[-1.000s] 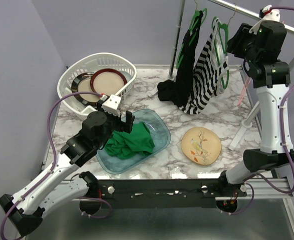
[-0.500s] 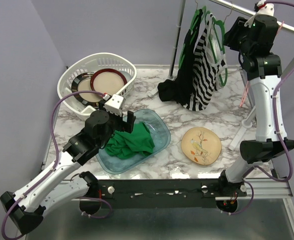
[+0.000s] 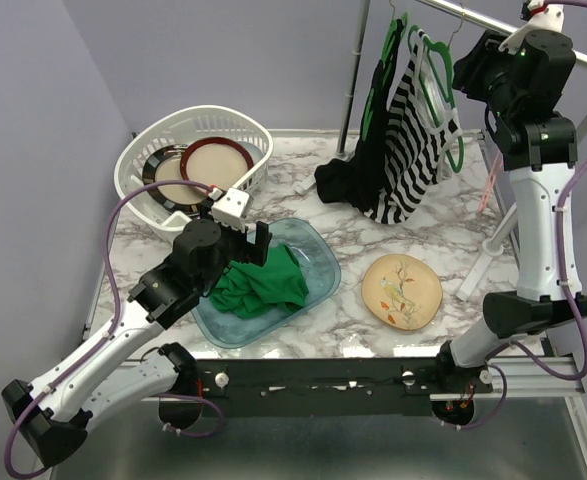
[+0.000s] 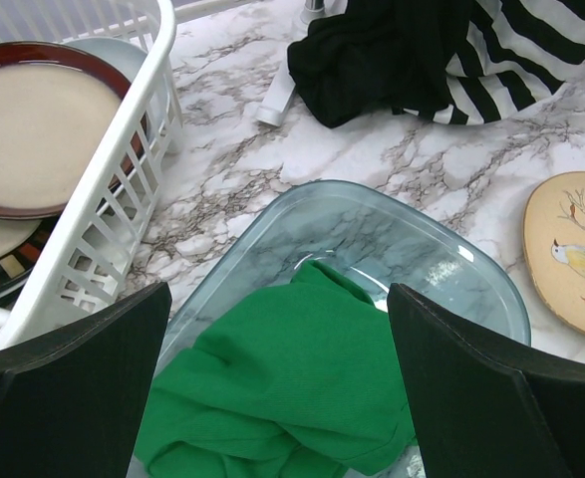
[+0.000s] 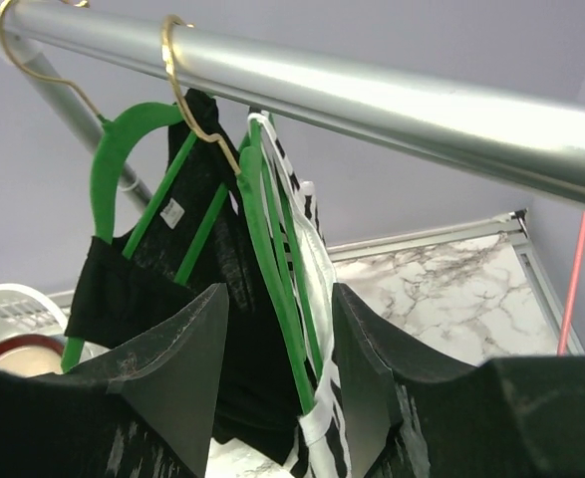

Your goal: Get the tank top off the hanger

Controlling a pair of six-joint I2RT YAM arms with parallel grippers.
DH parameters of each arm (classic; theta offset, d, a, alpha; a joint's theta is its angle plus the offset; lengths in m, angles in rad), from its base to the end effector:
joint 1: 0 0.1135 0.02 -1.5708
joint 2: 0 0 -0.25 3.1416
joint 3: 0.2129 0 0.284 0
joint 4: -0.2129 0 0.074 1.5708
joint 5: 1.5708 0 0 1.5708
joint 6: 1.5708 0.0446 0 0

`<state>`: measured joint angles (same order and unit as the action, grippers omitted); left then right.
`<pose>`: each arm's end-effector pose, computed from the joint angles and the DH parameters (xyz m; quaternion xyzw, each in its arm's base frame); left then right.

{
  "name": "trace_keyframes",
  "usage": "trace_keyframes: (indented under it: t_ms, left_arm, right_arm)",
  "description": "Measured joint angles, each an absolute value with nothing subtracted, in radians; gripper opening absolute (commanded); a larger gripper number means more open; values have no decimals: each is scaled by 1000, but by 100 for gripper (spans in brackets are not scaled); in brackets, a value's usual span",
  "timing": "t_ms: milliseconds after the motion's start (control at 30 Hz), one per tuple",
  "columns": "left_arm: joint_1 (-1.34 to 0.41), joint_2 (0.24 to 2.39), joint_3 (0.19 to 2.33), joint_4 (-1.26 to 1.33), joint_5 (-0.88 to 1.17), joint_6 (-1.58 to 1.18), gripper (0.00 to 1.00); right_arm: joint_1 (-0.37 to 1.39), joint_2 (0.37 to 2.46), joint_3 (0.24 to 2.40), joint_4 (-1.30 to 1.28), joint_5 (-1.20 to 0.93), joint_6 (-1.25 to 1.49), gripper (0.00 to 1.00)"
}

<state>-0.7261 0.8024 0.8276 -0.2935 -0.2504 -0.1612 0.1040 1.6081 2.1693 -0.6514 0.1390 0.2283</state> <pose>0.1833 -0.1479 0.3292 0.1472 0.7789 -0.1685 0.5858 0.3488 0.0302 0.5512 0.0925 0.7322 0.0607 0.6721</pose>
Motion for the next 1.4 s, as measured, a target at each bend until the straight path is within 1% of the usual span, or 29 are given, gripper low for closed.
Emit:
trace_keyframes:
  t_ms: [133,267,367,467,533,567,700,733,800,833,900,933,1000,1033,1400]
  left_arm:
    - [-726,808,828,-294,-250,-161,99]
    - [-726,812,828,-294,-250,-161,99]
    - [-726,817,828,-294,-250,-161,99]
    - [-726,818,828,-294,-250,-161,99]
    - [-726,818,828,-294,-250,-161,99]
    - [-726,818,828,-294,-250,-161,99]
    - [-726,820,828,-294,-250,-161,99]
    - [-726,821,828,-294,-250,-161,99]
    - [-726,825,828,-294,-250,-161,99]
    - [-726,827,828,-294,-250,-161,99]
    - [-726,830,828,-294,-250,-161,99]
    - [-726,830,828,-294,-250,-161,99]
    - [-726,830,828,-294,-250,-161,99]
    - [-726,830,828,-294,-250,-161,99]
    - [-726,830,828,-294,-250,-160,99]
  right_arm:
    - [104,1615,2178,-645,113,201,51]
    - [104,1687,2241,-650,59,189,52]
    - [106,1727,2246,-653,21,190,53]
    - [111,1745,2239,-656,10,190,51]
    - [112,1750,2239,-658,17,189,46]
    - [115,1753,2239,-660,34,184,40]
    - [119,1754,2239,-660,60,173,33]
    - [119,1754,2239,-660,68,166,30]
    - [121,1756,2239,-660,83,159,26]
    - [121,1757,2239,-660,89,158,21]
    - [123,1758,2239,-660,98,155,18]
    - [124,1760,2239,-660,103,154,13]
    - [125,1760,2240,-659,107,150,8]
    - [126,1760,2241,-659,110,148,1]
    - [143,1758,2253,-659,164,141,1]
